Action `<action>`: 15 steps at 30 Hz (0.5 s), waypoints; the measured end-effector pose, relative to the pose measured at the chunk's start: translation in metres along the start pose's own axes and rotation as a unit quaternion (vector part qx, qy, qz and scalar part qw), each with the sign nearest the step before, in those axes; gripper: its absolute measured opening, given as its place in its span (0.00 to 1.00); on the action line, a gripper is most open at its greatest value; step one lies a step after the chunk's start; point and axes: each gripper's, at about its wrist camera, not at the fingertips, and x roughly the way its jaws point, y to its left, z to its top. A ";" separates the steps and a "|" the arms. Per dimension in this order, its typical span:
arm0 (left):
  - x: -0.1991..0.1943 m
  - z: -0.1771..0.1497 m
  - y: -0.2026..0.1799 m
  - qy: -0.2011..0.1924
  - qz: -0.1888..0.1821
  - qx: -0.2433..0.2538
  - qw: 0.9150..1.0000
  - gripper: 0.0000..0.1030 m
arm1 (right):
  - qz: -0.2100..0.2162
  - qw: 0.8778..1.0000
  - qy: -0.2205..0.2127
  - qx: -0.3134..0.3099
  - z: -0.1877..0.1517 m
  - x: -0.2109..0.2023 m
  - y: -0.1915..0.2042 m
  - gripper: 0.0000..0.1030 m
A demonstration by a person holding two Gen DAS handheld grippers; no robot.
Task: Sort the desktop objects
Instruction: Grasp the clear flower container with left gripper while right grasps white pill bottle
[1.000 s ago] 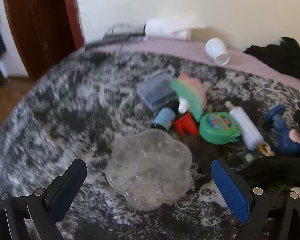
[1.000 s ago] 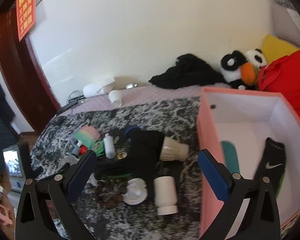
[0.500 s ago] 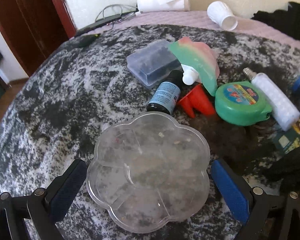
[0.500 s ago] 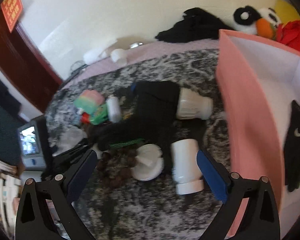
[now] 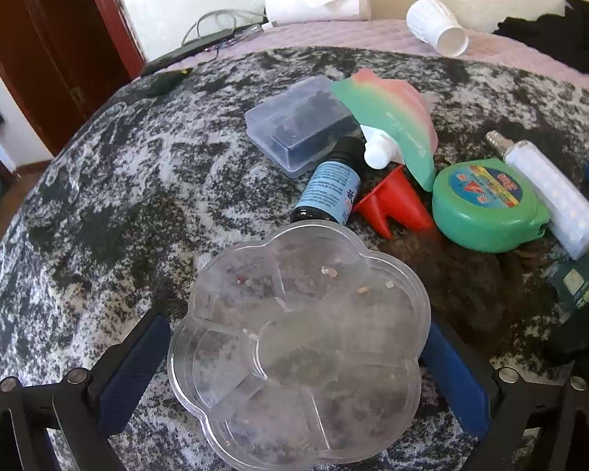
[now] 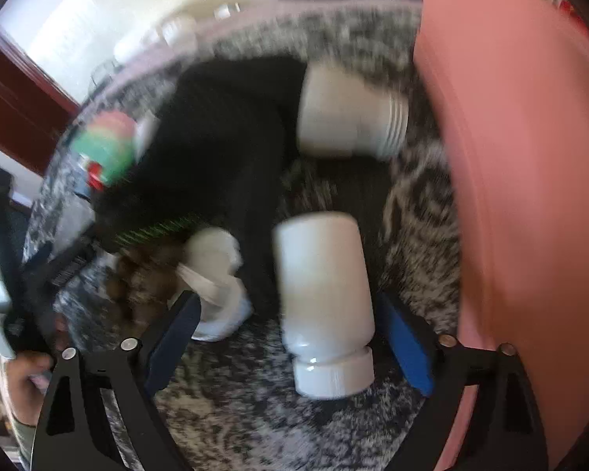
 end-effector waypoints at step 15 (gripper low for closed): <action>-0.003 0.005 0.022 0.019 -0.061 -0.053 0.997 1.00 | -0.019 0.997 -0.019 -0.073 -0.007 -0.016 0.003 0.57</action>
